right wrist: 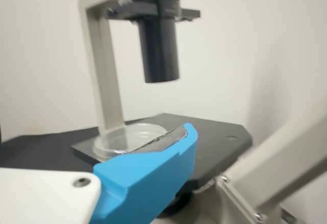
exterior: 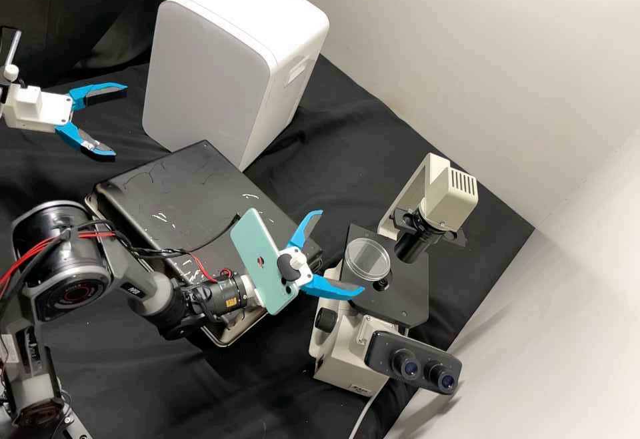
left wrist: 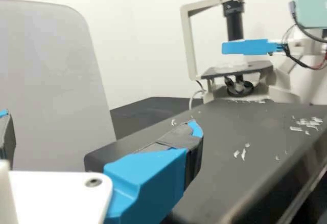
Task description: Place the petri dish on the microscope
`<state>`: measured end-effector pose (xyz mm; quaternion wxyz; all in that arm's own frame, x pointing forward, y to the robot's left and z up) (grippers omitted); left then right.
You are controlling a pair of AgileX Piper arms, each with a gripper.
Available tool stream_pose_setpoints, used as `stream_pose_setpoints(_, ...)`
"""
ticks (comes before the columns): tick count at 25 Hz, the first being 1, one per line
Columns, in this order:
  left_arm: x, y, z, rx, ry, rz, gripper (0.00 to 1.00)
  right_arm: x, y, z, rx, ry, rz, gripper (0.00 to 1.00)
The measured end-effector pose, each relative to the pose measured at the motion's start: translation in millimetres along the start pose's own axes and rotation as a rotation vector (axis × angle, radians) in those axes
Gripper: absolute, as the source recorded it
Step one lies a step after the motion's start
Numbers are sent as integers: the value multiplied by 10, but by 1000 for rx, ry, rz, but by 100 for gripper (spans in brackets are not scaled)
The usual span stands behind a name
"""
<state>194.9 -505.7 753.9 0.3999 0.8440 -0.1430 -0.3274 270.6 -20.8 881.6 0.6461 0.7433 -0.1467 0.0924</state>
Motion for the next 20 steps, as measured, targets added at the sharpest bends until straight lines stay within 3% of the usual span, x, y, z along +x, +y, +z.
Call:
stream_pose_setpoints(2,-6,10,-9,-5,14,8,100,-120,-29,-58,7,13,-12,100)
stream_pose_setpoints(3,-16,23,-4,10,16,14,100,-223,-68,-80,10,13,-30,100)
stream_pose_setpoints(6,-100,82,29,94,38,45,100,-362,-114,-111,6,18,-59,100)
stream_pose_setpoints(9,-175,165,37,127,83,94,100,-375,-128,-119,8,20,-61,100)
stream_pose_setpoints(11,-182,189,40,114,84,113,100,-377,-142,-129,9,24,-67,100)
stream_pose_setpoints(12,-179,186,39,87,81,116,100,-377,-142,-129,9,24,-67,100)
stream_pose_setpoints(15,-164,179,25,48,83,114,100,-378,-151,-136,10,27,-70,100)
stream_pose_setpoints(20,-163,177,22,46,87,114,100,-381,-164,-145,11,30,-76,100)
